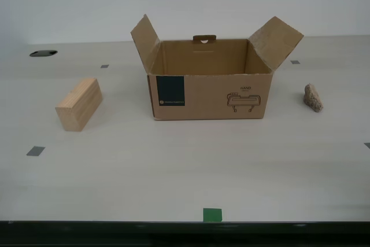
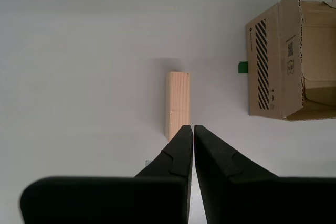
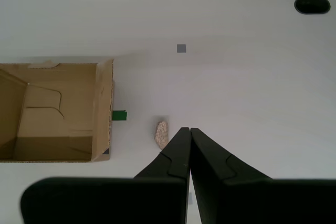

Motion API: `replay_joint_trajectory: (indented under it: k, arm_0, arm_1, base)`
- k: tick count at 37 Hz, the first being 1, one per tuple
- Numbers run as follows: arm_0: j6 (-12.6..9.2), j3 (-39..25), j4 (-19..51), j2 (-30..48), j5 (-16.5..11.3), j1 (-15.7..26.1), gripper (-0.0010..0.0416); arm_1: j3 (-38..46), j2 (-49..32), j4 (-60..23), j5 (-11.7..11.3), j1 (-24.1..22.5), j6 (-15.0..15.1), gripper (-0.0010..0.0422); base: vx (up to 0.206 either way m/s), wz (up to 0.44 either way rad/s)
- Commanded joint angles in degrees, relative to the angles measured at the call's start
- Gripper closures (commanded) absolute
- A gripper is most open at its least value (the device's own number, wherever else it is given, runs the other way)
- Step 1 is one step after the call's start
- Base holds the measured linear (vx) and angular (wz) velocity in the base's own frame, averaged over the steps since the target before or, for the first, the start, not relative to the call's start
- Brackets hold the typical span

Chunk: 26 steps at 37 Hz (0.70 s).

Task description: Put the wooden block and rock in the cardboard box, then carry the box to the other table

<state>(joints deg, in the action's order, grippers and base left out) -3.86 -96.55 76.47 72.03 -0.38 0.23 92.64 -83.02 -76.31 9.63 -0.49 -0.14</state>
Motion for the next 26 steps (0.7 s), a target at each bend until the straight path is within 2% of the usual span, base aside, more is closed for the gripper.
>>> replay_joint_trajectory:
  k: [1, 26]
  arm_0:
    - [-0.17, -0.04, -0.11, 0.00, -0.02, 0.04, 0.0406]
    - [-0.17, -0.04, -1.51, -0.02, -0.02, 0.09, 0.0406]
  arm_1:
    - [0.04, 0.11, -0.09, 0.26, -0.02, 0.15, 0.0412]
    - [0.04, 0.11, 1.42, 0.26, 0.09, 0.15, 0.0412]
  base:
    - [0.000, 0.000]
    - [0.000, 0.000]
